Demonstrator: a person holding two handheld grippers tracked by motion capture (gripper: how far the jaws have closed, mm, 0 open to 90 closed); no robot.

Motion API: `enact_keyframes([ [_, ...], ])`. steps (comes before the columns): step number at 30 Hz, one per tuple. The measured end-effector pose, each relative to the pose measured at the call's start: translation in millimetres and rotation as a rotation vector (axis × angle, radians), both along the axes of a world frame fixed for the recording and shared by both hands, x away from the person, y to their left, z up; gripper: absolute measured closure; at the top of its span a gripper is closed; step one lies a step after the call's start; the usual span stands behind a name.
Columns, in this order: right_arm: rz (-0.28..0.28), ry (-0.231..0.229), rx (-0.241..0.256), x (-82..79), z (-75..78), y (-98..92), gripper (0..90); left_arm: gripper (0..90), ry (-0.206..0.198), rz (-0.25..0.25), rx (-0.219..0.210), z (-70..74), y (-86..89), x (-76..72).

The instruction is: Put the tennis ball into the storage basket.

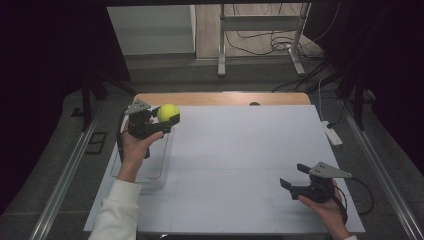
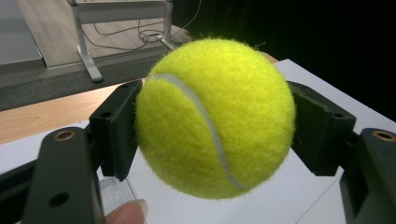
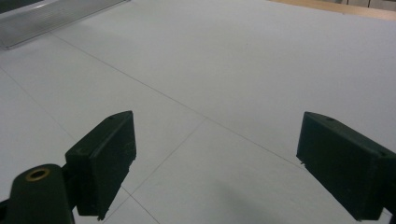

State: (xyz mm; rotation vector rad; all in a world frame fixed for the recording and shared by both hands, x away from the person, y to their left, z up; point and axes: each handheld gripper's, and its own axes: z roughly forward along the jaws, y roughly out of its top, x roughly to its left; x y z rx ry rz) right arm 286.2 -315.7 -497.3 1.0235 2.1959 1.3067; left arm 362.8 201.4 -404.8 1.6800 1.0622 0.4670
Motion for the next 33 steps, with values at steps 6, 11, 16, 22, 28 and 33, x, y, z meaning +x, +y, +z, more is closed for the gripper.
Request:
enact_keyframes([
  [6, -0.001, 0.002, 0.010, -0.4, -0.6, -1.0, 12.4, 27.0, 0.001, 0.010, -0.001, -1.1, 2.6, 3.2],
  [11, 0.000, 0.004, 0.011, -0.6, -0.7, -1.5, 12.4, 26.9, 0.005, 0.022, -0.001, -2.3, 5.9, 4.3],
  [16, 0.002, 0.003, 0.010, 0.2, -0.8, -0.8, 12.4, 26.9, 0.003, 0.036, 0.003, -2.7, 9.4, 3.6],
  [22, 0.007, 0.004, 0.004, 2.1, -1.8, 0.8, 12.5, 27.0, 0.006, 0.055, 0.008, -4.4, 14.6, 3.9],
  [28, 0.009, 0.004, 0.002, 2.7, -2.0, 1.2, 12.5, 27.0, 0.008, 0.077, 0.008, -6.3, 20.5, 5.1],
  [33, 0.006, 0.003, 0.003, 2.2, -1.7, 0.6, 12.6, 27.0, 0.011, 0.097, 0.011, -8.4, 24.4, 7.0],
])
